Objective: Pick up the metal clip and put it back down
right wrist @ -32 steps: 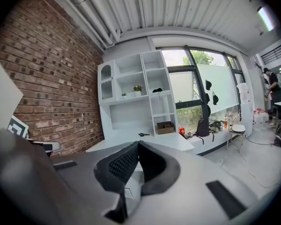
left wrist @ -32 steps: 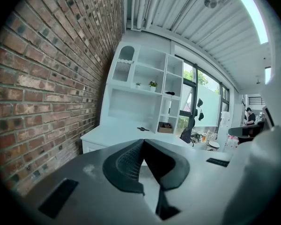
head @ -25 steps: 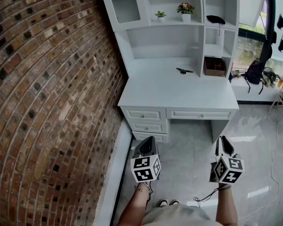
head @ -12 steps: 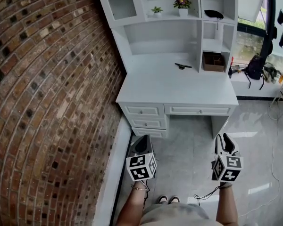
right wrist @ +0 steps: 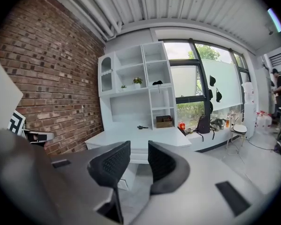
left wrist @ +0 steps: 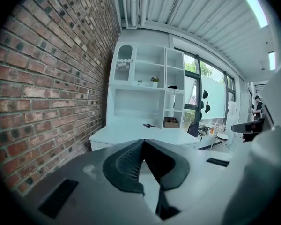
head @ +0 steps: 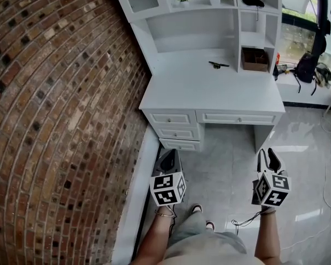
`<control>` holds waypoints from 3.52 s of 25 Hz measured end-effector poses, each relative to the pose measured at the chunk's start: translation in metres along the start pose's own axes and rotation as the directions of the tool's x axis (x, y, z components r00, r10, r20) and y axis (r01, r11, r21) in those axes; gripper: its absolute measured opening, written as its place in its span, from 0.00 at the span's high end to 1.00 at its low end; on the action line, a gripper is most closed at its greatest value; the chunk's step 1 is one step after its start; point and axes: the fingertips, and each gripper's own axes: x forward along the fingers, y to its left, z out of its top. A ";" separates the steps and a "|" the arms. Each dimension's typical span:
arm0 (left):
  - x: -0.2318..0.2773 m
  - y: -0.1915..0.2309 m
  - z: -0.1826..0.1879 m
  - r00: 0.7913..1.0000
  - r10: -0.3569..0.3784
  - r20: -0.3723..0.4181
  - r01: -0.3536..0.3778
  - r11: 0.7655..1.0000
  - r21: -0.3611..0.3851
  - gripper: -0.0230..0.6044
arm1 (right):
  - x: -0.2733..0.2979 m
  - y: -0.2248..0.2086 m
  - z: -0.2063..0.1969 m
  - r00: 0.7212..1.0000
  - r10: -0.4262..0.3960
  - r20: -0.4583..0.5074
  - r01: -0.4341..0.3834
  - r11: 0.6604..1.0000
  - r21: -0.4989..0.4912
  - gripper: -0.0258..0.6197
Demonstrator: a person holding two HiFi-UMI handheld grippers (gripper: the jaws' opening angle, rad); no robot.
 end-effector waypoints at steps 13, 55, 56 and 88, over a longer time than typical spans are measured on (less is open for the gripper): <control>0.071 0.014 0.023 0.999 -0.030 0.026 0.031 0.999 -0.031 0.95 | 0.063 -0.001 0.022 0.999 -0.035 0.013 0.035 0.999 -0.004 0.77; 0.347 0.105 0.091 0.998 -0.060 -0.012 0.059 0.996 -0.063 0.94 | 0.344 0.015 0.103 0.998 -0.066 -0.022 0.065 0.997 -0.043 0.74; 0.355 0.106 0.095 0.999 -0.053 -0.010 0.052 0.997 -0.063 0.94 | 0.355 0.013 0.106 0.998 -0.058 -0.022 0.057 0.997 -0.044 0.74; 0.538 0.127 0.113 0.982 0.158 -0.103 -0.173 0.973 -0.155 0.95 | 0.631 -0.007 0.137 0.958 0.194 -0.209 -0.227 0.963 -0.146 0.75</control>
